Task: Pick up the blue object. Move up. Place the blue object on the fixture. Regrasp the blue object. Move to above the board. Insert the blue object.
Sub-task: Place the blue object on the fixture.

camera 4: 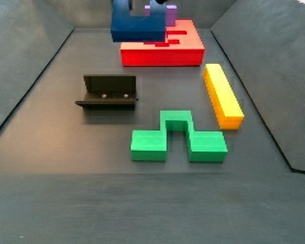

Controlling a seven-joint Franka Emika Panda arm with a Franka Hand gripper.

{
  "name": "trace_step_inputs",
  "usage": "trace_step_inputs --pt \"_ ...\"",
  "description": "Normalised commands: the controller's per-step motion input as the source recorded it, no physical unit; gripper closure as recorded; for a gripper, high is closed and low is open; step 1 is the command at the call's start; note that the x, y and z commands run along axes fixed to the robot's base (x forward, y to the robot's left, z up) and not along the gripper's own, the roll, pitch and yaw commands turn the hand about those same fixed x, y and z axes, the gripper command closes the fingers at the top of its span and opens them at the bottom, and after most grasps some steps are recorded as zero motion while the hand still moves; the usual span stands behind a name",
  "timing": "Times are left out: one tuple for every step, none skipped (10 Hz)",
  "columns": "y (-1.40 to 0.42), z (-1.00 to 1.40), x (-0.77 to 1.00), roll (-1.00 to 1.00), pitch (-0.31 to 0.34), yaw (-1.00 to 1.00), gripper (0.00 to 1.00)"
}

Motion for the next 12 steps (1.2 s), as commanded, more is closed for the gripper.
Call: trace_step_inputs --pt "0.00 0.08 0.11 -0.95 0.114 0.31 1.00" --pt "0.00 0.07 0.10 -0.94 0.106 0.33 1.00" --pt "0.00 0.09 0.12 -0.96 0.129 0.33 1.00" --pt "0.00 0.09 0.13 -0.95 0.134 0.33 1.00" --pt "0.00 0.07 0.13 -0.93 0.129 0.33 1.00" --pt "0.00 0.05 0.13 -0.89 0.131 0.33 1.00" --pt "-0.01 0.00 0.09 -0.75 0.103 0.31 1.00" --pt "-0.01 0.00 0.03 -0.71 0.077 0.27 1.00" --pt "0.00 0.00 0.00 -0.05 0.040 0.22 1.00" --pt "0.00 -0.03 0.00 0.00 0.000 0.00 1.00" --pt "0.00 -0.26 0.33 0.05 0.071 -0.12 1.00" --pt "0.00 -0.49 0.65 0.44 0.297 -0.33 1.00"
